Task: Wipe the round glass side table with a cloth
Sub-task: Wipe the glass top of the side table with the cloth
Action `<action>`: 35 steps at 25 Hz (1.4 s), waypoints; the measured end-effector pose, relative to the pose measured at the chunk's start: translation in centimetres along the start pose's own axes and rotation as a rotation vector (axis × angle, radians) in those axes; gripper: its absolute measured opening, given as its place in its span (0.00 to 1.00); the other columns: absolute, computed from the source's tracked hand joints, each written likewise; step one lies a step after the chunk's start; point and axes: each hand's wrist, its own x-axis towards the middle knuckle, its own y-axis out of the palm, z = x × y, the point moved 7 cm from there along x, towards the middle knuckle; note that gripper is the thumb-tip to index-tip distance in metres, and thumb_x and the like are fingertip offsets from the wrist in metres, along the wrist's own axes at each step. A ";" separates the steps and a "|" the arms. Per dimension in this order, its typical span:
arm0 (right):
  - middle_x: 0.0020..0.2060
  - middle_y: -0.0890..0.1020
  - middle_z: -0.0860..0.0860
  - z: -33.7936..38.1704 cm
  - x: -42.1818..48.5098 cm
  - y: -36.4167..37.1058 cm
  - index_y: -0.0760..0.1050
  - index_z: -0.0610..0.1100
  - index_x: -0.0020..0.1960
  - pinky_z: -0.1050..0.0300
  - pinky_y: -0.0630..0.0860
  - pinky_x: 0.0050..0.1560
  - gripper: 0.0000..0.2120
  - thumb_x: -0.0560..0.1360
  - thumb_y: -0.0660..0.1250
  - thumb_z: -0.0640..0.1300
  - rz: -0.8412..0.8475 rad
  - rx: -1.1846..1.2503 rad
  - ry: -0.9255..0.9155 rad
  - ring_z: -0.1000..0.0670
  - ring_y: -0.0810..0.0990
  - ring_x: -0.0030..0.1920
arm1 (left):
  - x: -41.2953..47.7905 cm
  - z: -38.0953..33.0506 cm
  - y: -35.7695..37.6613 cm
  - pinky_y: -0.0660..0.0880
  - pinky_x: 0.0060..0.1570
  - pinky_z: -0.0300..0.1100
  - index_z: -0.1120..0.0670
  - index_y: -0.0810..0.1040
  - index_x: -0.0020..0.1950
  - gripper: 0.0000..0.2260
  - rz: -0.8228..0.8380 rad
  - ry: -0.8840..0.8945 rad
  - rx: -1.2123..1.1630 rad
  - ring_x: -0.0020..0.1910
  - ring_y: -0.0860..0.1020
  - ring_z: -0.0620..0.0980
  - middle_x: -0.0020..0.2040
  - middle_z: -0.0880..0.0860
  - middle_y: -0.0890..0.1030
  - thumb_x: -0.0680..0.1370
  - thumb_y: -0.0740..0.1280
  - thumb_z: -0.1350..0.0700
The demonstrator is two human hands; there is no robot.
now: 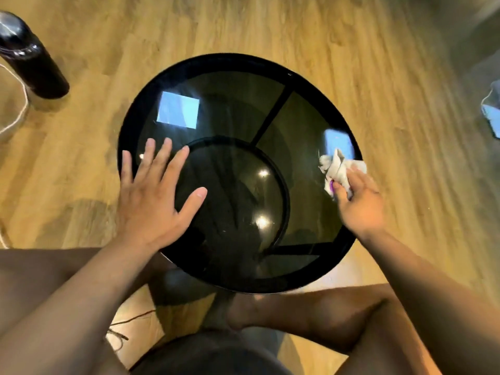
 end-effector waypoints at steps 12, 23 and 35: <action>0.62 0.81 0.46 21.8 -18.6 3.0 0.78 0.47 0.65 0.43 0.78 0.56 0.23 0.71 0.64 0.51 0.181 0.085 -0.770 0.38 0.79 0.58 | -0.3 0.2 -0.2 0.43 0.77 0.61 0.52 0.60 0.78 0.30 -0.074 0.049 -0.181 0.80 0.53 0.57 0.79 0.57 0.62 0.80 0.49 0.37; 0.61 0.77 0.39 5.3 -5.2 -0.4 0.75 0.44 0.63 0.48 0.67 0.61 0.19 0.79 0.58 0.53 -0.028 -0.030 0.098 0.36 0.72 0.61 | -0.1 0.6 0.0 0.44 0.78 0.59 0.53 0.62 0.77 0.30 -0.103 0.003 -0.155 0.80 0.55 0.58 0.79 0.57 0.64 0.81 0.48 0.37; 0.57 0.79 0.47 16.4 -8.1 1.9 0.80 0.50 0.60 0.49 0.77 0.46 0.15 0.77 0.66 0.55 0.003 0.064 -0.459 0.40 0.76 0.57 | -0.6 0.4 -0.7 0.42 0.78 0.60 0.56 0.64 0.76 0.26 -0.147 0.059 -0.305 0.79 0.59 0.58 0.77 0.58 0.67 0.81 0.52 0.45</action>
